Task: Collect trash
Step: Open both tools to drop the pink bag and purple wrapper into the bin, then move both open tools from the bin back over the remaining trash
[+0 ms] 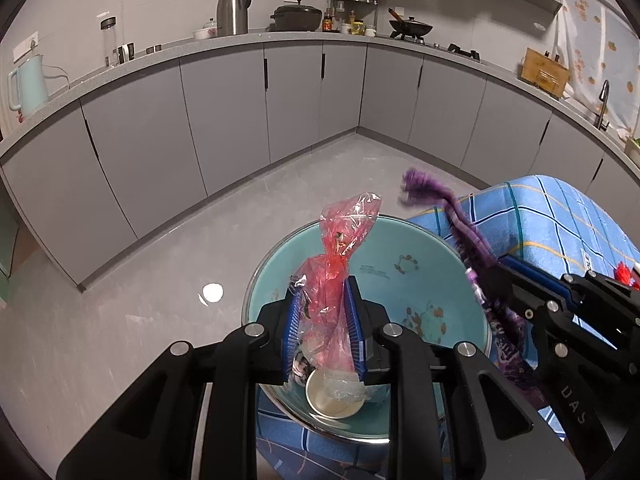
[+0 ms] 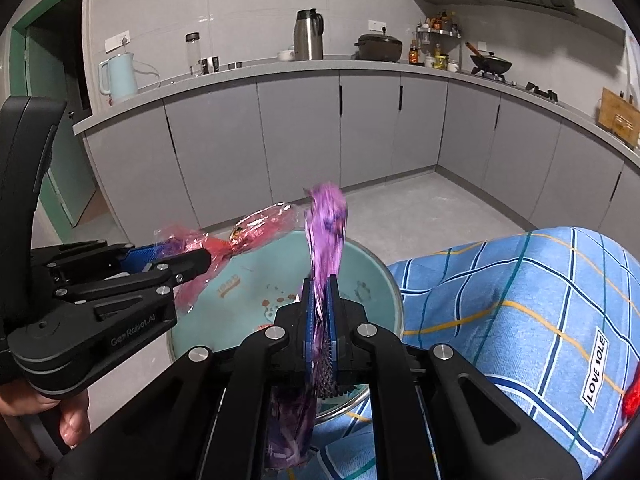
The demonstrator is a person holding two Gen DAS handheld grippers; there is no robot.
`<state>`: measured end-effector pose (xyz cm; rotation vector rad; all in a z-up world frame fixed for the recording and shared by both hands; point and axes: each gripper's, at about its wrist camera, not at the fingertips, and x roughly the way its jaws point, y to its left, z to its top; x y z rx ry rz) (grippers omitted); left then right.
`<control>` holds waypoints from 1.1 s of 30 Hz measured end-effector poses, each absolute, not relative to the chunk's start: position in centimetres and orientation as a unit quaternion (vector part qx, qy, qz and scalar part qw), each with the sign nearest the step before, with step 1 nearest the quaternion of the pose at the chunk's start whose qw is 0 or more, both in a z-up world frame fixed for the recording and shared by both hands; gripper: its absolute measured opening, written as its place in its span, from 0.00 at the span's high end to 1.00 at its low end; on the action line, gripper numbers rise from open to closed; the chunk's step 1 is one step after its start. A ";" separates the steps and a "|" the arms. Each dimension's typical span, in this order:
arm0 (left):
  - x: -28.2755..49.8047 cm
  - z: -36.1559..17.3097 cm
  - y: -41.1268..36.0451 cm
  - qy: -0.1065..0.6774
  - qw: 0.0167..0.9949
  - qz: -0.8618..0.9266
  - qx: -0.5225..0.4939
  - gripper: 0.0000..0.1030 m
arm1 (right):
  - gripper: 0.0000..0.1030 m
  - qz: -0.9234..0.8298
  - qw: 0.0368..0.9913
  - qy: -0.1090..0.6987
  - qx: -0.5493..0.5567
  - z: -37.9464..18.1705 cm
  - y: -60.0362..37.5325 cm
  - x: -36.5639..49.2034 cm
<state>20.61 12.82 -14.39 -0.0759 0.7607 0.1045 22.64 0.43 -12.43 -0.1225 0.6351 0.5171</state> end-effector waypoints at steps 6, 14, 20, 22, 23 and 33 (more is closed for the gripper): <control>20.7 -14.7 12.9 0.374 0.925 0.055 -0.037 0.67 | 0.78 0.252 0.915 0.311 -0.052 -12.6 0.1 22.7; 20.4 -14.6 12.8 0.370 0.926 0.065 -0.032 0.45 | 0.71 0.241 0.920 0.305 -0.039 -12.2 -1.3 22.2; 20.3 -14.4 12.7 0.367 0.927 0.066 -0.032 0.40 | 0.68 0.232 0.924 0.301 -0.033 -12.0 -2.2 21.4; 20.2 -14.3 12.6 0.366 0.928 0.064 -0.031 0.40 | 0.68 0.228 0.925 0.300 -0.034 -12.0 -2.6 21.2; 20.1 -14.3 12.6 0.365 0.928 0.064 -0.031 0.39 | 0.67 0.226 0.926 0.301 -0.032 -11.9 -2.8 21.1; 19.5 -13.6 11.5 0.358 0.932 0.060 -0.025 0.22 | 0.55 0.203 0.934 0.293 -0.025 -11.4 -4.9 20.2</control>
